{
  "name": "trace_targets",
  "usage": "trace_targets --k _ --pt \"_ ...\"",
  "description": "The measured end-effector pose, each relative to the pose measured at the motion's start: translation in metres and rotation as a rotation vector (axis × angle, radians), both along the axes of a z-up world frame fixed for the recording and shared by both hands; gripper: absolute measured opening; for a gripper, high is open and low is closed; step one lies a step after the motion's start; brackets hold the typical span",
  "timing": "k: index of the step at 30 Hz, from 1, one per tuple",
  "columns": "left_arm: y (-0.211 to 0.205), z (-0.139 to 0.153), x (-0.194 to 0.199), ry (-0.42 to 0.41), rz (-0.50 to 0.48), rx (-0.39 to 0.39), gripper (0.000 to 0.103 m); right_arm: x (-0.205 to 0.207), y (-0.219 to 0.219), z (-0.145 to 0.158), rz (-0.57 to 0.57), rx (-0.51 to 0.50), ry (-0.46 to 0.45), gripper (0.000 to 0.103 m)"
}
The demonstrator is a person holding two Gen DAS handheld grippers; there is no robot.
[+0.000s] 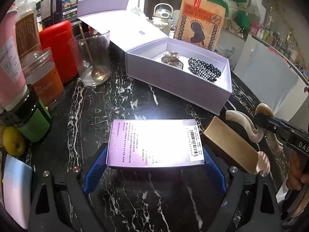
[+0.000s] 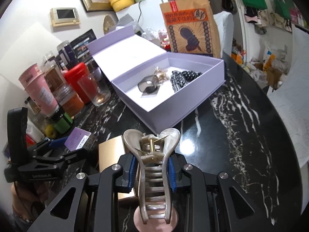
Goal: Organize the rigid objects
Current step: 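Lift the claw clip and purple card box with both tools toward the lavender box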
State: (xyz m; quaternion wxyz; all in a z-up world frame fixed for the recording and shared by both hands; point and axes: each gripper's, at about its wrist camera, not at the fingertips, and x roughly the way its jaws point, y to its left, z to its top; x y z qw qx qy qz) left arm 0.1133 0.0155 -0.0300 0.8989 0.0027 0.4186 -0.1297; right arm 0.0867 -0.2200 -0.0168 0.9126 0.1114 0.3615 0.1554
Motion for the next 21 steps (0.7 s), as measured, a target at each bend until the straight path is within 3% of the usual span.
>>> trace_targets --k 8,21 --pt "-0.008 0.025 -0.009 -0.054 -0.004 0.011 0.093 -0.01 -0.008 0.017 -0.01 0.013 -0.029 0.027" --pt "-0.02 0.039 -0.011 -0.073 -0.015 0.008 0.093 -0.018 -0.009 0.022 0.012 0.021 -0.027 0.027"
